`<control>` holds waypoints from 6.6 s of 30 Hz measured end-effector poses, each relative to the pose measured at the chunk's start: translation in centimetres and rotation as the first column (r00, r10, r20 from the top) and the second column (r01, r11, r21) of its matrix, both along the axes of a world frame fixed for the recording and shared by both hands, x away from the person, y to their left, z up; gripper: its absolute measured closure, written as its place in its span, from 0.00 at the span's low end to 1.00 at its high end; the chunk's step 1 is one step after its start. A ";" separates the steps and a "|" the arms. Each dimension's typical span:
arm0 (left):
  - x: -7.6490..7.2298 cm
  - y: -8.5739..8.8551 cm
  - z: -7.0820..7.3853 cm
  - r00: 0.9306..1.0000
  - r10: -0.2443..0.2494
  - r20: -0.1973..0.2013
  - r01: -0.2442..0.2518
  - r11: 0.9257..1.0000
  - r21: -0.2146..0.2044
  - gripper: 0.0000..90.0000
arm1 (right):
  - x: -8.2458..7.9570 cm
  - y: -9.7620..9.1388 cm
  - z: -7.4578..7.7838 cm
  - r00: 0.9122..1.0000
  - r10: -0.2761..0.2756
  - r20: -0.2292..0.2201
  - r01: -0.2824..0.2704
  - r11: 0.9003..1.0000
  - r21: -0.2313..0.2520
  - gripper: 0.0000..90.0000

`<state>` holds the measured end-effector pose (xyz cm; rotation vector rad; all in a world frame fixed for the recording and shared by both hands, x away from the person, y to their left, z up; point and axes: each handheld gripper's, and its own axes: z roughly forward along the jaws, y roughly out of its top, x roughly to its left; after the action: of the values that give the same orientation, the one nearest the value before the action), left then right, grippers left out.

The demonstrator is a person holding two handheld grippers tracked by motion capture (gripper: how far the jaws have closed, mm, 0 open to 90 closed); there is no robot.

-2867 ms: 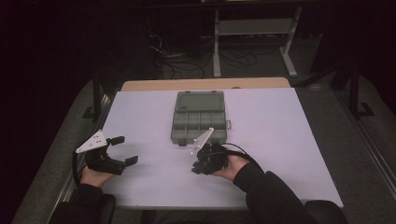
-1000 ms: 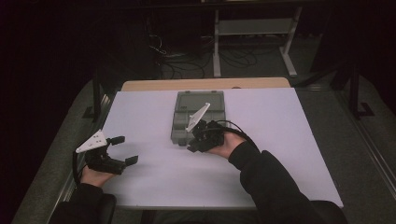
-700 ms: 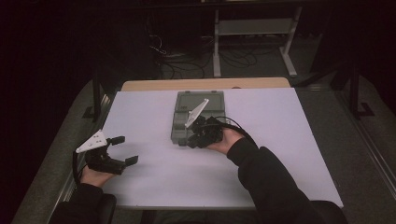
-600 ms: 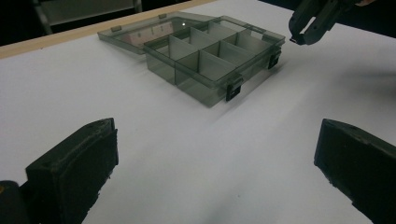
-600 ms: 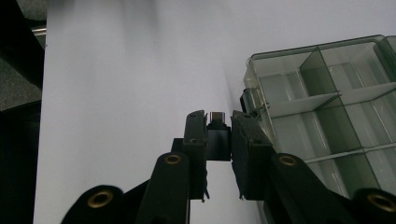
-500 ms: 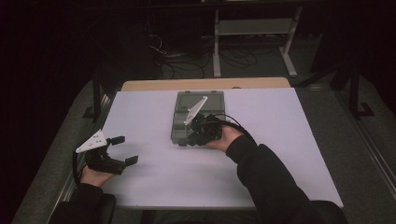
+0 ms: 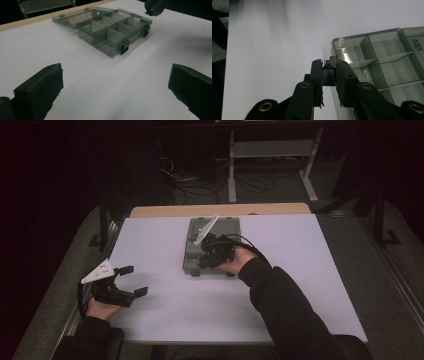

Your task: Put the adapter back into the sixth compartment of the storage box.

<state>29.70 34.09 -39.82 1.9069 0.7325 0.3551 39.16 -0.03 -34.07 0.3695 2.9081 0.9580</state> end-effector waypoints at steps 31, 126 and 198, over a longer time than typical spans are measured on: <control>0.0 0.0 0.0 1.000 0.000 0.000 0.000 1.000 0.001 0.00 | 4.6 0.0 -1.9 0.996 -0.088 -0.011 0.088 0.996 -0.002 0.84; -0.1 0.0 0.0 1.000 -0.002 -0.006 0.002 1.000 -0.004 0.00 | 2.9 -6.3 -0.7 0.969 -0.245 -0.013 0.245 0.965 0.098 0.00; 0.1 -0.2 -0.2 1.000 -0.012 -0.026 0.012 1.000 0.017 0.00 | -6.3 -22.7 -5.5 0.866 -0.499 -0.025 0.476 0.809 0.344 0.00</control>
<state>29.82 33.90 -39.97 1.9341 0.7372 0.3307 32.82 -22.74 -39.57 1.0254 2.3726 1.3281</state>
